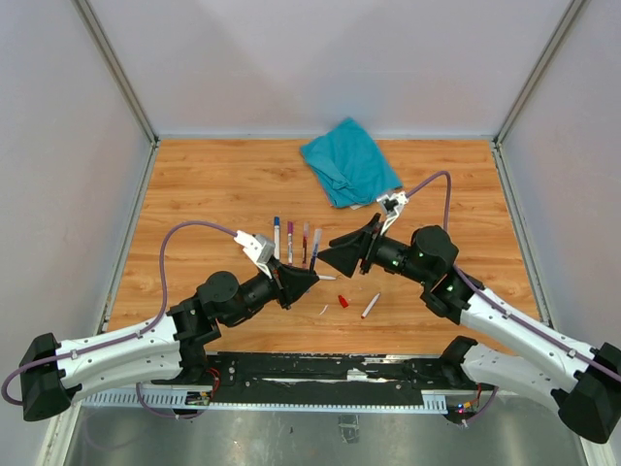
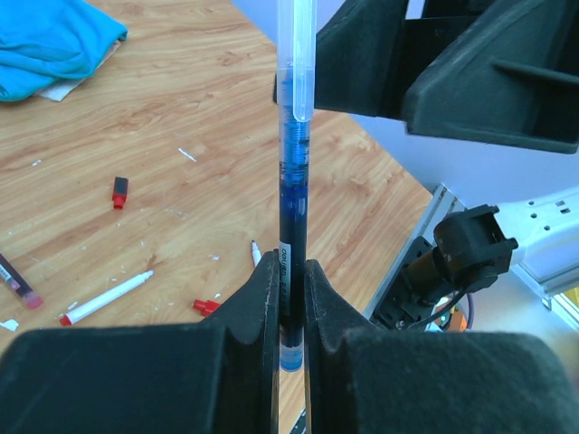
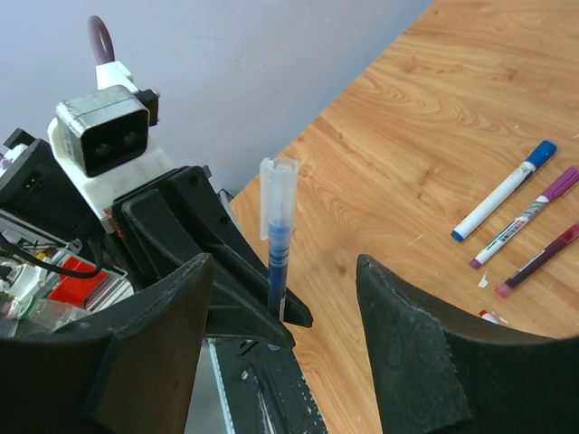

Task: Insert the pens into the pen caps
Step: Insert the pen cap onto the pen, then press the pen cap onto the pen.

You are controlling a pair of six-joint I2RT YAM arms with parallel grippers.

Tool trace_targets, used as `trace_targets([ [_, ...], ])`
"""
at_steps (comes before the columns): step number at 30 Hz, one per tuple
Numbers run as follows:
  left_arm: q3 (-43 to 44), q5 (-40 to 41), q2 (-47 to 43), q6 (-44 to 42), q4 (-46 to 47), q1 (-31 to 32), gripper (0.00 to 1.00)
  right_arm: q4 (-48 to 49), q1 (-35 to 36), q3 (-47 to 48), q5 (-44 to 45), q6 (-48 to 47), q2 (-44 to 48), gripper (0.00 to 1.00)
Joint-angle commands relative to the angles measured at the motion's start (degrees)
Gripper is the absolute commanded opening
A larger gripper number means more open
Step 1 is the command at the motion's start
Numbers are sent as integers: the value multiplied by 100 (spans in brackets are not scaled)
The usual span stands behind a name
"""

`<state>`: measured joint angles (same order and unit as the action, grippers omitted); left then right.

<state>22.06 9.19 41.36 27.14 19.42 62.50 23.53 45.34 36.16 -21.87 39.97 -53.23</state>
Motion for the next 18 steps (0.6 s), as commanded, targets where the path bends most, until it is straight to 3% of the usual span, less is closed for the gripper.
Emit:
trace_targets([
  [1, -27, 83, -59, -63, 265, 33, 1, -373, 89, 104, 482, -322, 407, 68],
  [10, -59, 72, -66, -33, 273, 33, 1, -969, 89, 918, 1129, -464, 272, 72],
  [18, -53, 65, -43, -41, 282, 33, 0, -1047, 93, 1600, 526, -495, -538, 63],
])
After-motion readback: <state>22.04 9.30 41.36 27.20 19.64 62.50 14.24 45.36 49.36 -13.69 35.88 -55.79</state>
